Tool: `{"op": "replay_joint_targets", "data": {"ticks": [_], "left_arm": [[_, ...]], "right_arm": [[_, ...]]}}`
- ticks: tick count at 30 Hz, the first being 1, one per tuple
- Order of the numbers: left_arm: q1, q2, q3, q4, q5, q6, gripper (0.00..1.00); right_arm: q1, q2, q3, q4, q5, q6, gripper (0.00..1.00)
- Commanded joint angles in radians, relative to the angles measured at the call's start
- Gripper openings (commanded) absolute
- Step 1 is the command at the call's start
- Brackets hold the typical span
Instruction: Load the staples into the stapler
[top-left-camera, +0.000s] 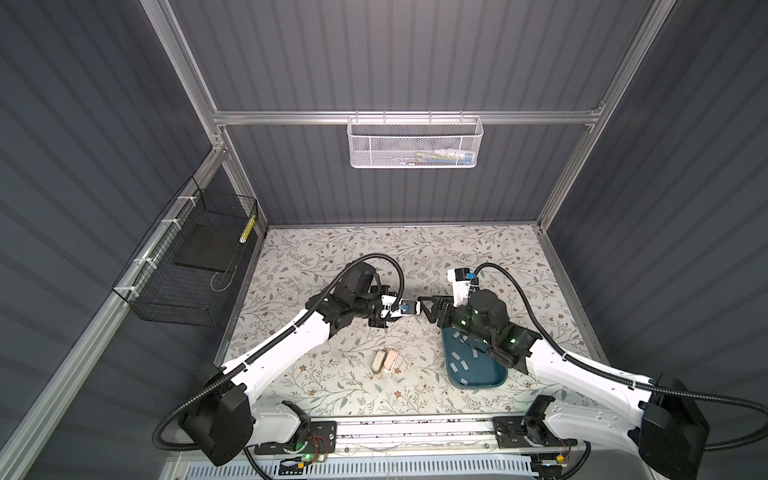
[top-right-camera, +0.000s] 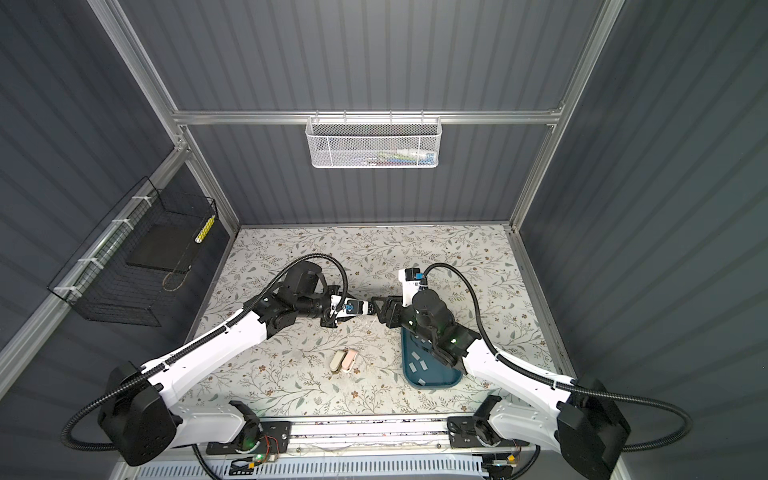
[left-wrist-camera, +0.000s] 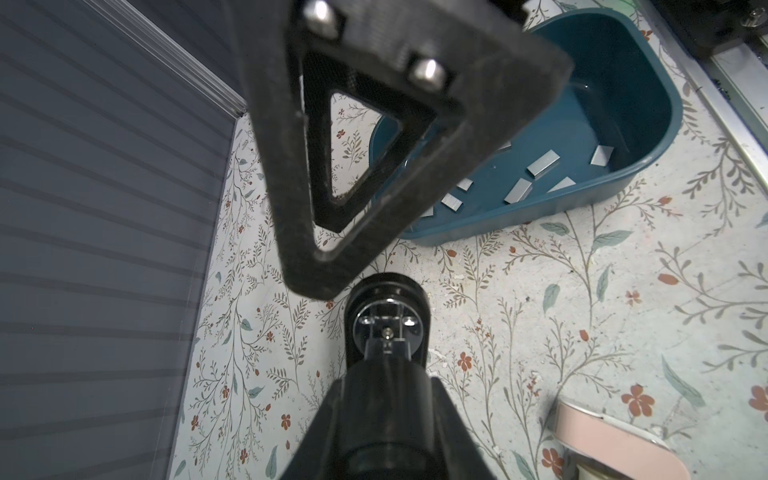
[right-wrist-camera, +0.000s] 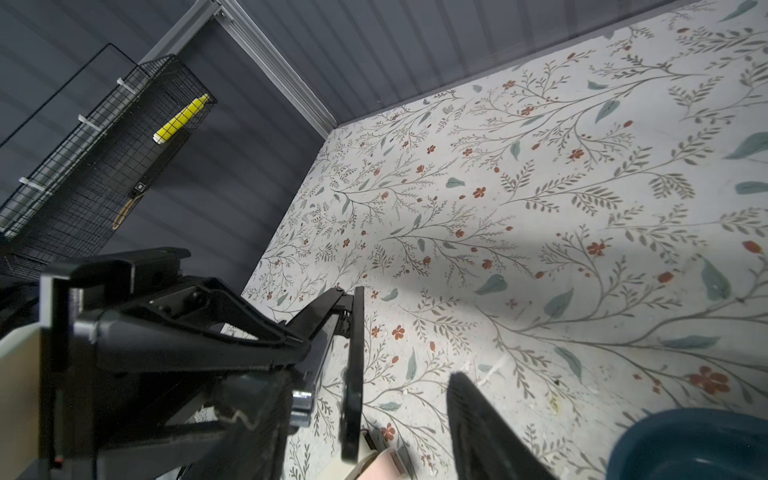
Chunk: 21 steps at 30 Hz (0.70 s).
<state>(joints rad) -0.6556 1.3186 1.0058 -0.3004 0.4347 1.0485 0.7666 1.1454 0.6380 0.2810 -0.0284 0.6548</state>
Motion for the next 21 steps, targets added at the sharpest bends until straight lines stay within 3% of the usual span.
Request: {"op": "replay_joint_targets", "data": {"ticks": [1, 8, 21], "left_arm": [[0.002, -0.003, 0.011, 0.041, -0.006, 0.006, 0.0], [0.002, -0.012, 0.006, 0.081, -0.081, -0.037, 0.0], [0.002, -0.043, -0.003, 0.089, -0.072, -0.035, 0.0]], "right_arm": [[0.007, 0.037, 0.033, 0.03, -0.013, 0.002, 0.56], [0.007, 0.088, 0.06, 0.024, -0.019, -0.001, 0.49], [0.018, 0.149, 0.089, 0.039, -0.039, 0.022, 0.44]]}}
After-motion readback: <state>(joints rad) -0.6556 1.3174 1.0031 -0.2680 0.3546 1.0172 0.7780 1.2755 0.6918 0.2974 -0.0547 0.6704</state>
